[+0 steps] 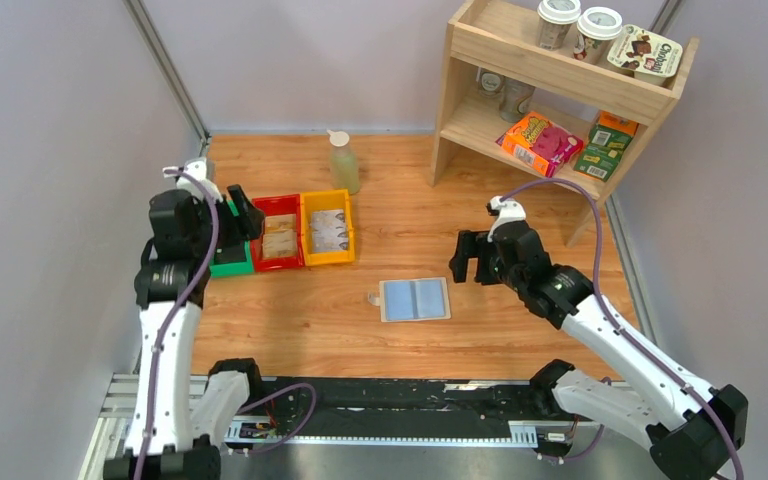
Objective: Take the credit cards out of the card holder
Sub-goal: Reset both arms
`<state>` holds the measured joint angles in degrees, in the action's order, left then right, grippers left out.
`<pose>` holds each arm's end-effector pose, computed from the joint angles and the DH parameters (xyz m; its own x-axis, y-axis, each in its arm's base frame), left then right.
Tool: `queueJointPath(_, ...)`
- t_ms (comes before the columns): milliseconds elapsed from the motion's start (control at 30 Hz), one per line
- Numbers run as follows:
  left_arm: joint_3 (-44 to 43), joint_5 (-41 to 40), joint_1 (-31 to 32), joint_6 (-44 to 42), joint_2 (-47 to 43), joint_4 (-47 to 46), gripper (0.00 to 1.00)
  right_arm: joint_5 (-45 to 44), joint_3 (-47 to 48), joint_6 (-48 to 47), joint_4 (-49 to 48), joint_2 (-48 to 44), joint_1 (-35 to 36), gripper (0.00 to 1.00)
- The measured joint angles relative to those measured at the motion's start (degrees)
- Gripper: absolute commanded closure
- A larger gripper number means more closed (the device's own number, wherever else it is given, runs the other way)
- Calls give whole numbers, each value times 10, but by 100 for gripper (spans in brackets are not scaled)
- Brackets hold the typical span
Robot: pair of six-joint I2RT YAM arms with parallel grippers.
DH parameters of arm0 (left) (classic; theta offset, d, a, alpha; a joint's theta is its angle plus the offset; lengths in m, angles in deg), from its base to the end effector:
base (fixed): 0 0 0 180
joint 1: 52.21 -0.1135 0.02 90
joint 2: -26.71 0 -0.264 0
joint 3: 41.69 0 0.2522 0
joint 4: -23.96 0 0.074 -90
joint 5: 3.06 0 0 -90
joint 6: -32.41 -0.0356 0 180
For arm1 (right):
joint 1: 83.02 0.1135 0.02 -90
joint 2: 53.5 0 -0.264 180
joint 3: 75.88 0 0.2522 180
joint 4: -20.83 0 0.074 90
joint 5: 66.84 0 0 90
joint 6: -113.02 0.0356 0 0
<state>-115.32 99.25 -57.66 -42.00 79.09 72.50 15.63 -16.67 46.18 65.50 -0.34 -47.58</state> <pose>0.1904 0.0105 0.3641 -0.4654 -0.3082 -0.8297 -0.0304 0.9424 -0.3330 0.1639 0.1109 0.2831 -0.6608 0.0083 -0.7505 -0.2518 0.9395 0.2321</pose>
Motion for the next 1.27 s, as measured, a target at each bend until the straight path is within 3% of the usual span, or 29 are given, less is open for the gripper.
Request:
queueJointPath(300,15,-95,0,37,-203,75,24,-159,40,3,88,-76,0,0)
queueJointPath(700,-38,-275,6,51,-335,162,21,-284,49,-50,94,-295,-3,0)
queueJointPath(967,44,-310,6,58,-480,169,20,-323,38,-95,78,-351,-3,0)
queueJointPath(1267,78,-309,6,57,-503,169,20,-370,-19,-121,57,-393,-3,0)
